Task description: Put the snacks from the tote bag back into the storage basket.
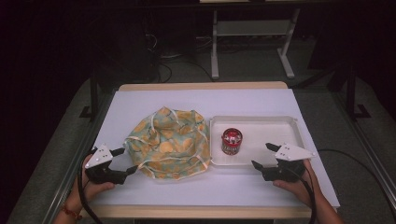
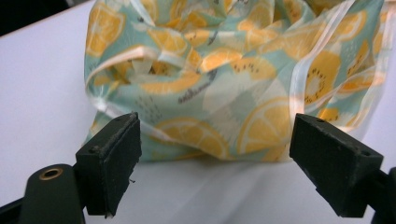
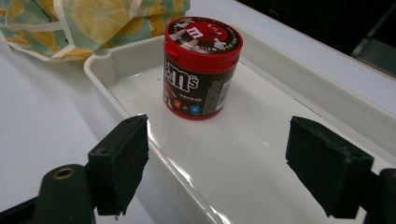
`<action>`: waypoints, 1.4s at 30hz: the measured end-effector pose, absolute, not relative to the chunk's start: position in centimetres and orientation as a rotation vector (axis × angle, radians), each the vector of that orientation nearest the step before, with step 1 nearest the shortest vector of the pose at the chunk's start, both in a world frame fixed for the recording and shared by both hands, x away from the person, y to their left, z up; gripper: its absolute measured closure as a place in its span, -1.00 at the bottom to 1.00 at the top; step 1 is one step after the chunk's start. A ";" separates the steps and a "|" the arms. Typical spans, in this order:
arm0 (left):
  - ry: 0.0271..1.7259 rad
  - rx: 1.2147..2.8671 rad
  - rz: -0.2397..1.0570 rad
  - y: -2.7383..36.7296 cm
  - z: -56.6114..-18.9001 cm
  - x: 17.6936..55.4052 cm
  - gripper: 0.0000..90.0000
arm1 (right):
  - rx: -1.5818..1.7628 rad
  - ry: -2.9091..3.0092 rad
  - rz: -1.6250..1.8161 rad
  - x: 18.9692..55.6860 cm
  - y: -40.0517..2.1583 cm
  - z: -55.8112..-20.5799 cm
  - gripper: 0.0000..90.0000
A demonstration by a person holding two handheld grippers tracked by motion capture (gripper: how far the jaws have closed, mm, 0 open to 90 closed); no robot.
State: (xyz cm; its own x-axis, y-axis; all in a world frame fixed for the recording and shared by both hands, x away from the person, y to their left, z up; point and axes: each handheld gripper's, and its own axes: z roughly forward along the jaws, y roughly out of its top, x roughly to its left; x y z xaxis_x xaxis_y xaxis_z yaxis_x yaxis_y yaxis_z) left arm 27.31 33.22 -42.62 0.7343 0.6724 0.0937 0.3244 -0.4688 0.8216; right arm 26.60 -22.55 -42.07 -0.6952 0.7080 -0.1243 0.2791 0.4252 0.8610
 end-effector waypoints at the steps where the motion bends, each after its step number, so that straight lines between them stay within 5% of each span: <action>1: 0.758 2.080 0.518 33.2 -42.7 27.2 -0.63 | 0.832 2.208 1.206 26.6 -22.5 -42.1 -0.54; 42: 0.786 1.988 0.519 34.8 -44.1 27.1 -0.67 | 0.831 2.196 1.200 26.6 -22.8 -41.8 -0.54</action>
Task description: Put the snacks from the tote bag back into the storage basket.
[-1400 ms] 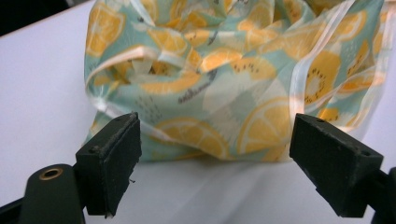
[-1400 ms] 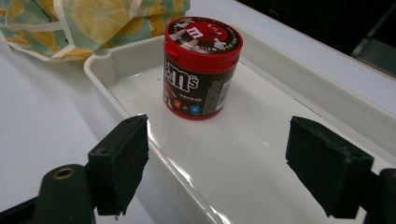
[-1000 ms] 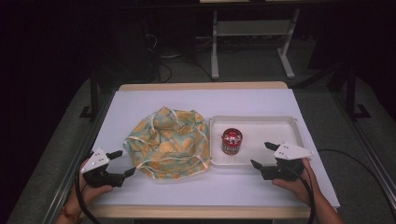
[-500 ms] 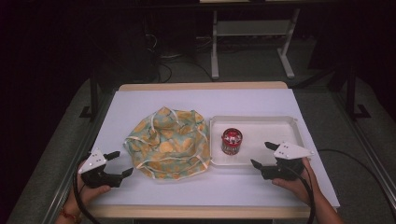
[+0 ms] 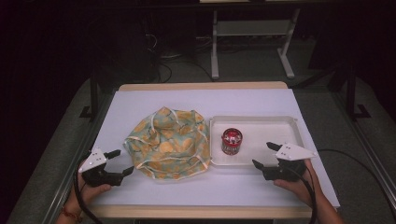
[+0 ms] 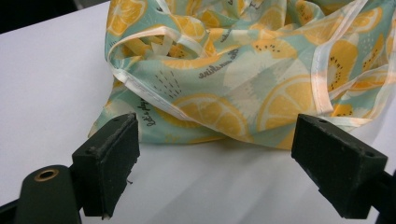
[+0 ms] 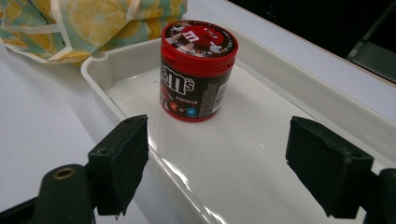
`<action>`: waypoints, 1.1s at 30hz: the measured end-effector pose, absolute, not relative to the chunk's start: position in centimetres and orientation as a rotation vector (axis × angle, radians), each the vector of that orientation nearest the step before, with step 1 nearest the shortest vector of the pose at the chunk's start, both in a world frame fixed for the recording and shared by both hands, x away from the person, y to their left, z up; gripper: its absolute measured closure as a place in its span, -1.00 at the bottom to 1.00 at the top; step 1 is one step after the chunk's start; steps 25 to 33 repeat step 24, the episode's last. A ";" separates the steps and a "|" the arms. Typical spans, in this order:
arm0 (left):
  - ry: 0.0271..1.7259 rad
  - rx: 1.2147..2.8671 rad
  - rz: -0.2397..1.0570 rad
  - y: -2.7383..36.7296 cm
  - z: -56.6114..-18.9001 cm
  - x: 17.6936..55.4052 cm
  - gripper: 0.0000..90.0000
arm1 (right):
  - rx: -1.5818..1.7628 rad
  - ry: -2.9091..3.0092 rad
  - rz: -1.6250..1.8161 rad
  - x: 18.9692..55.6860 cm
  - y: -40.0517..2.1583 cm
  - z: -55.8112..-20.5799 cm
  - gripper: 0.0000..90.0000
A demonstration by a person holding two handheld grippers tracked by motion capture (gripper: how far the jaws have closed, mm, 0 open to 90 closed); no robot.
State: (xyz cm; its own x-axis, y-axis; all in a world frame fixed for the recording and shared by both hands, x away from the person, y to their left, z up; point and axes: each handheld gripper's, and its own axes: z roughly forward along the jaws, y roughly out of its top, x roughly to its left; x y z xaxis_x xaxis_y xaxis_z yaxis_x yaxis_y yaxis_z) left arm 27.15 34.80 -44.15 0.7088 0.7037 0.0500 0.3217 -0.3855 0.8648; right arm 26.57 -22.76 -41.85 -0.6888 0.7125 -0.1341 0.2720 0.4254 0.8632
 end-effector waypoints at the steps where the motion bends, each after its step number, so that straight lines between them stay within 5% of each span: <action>1: 0.785 1.990 0.515 34.8 -44.2 27.2 -0.67 | 0.835 2.194 1.201 26.5 -22.8 -41.8 -0.54; 33: 0.798 2.005 0.532 34.4 -44.0 27.2 -0.67 | 0.831 2.199 1.222 26.8 -22.9 -42.1 -0.54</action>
